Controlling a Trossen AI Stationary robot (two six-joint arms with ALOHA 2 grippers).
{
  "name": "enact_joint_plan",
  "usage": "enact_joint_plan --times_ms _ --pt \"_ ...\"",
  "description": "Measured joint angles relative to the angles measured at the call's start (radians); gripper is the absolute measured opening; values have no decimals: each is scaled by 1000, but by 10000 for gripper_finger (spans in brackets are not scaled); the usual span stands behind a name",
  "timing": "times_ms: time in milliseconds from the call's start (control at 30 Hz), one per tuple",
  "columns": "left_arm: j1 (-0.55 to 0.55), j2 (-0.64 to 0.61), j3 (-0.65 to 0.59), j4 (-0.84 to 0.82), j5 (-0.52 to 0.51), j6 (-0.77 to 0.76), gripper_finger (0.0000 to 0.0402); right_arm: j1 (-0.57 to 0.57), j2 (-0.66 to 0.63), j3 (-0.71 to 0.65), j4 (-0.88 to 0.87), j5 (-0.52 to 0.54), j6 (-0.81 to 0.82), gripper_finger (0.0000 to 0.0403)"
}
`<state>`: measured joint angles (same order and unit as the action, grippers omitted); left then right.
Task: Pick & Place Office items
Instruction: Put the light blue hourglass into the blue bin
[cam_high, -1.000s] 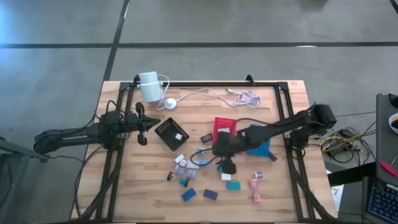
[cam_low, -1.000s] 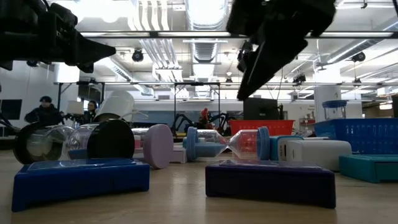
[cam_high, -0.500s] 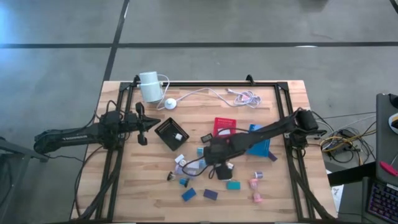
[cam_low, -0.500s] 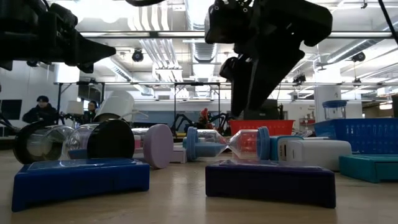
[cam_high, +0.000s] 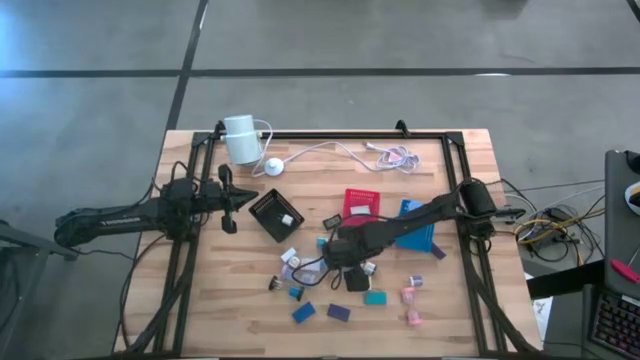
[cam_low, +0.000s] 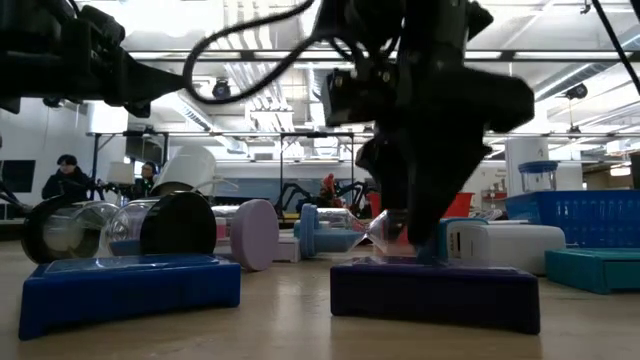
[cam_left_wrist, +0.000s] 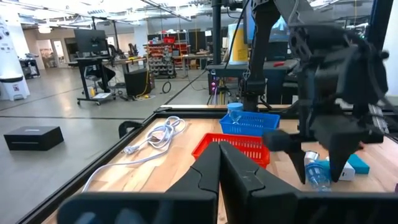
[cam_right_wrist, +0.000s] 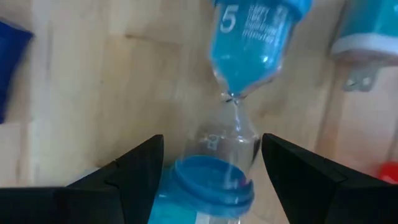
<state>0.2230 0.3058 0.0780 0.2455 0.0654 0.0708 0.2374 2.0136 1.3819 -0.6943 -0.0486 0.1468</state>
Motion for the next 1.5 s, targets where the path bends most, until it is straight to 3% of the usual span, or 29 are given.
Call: enact_joint_plan --times_ms 167,367,567,767,1000,1133,1233,1500 --pt "0 0 0 0 0 0 10 -7 13 0 -3 0 -19 237" --pt "0 0 0 0 2 0 9 -6 -8 0 -5 -1 -20 163" --pt "0 0 -1 0 2 0 13 -6 -50 -1 -5 10 -33 158" --pt "0 0 -1 0 2 0 10 -5 -192 -37 48 77 -42 158" --pt "0 1 -1 1 2 0 10 -4 -455 -268 322 82 -29 158" --pt "-1 3 -1 10 2 -3 8 -4 -595 -441 486 151 -19 158" --pt "-1 8 0 30 2 -24 8 -4 -664 -541 572 274 -10 158" --pt "-11 75 71 39 1 -107 8 -9 -718 -658 603 472 -16 158"
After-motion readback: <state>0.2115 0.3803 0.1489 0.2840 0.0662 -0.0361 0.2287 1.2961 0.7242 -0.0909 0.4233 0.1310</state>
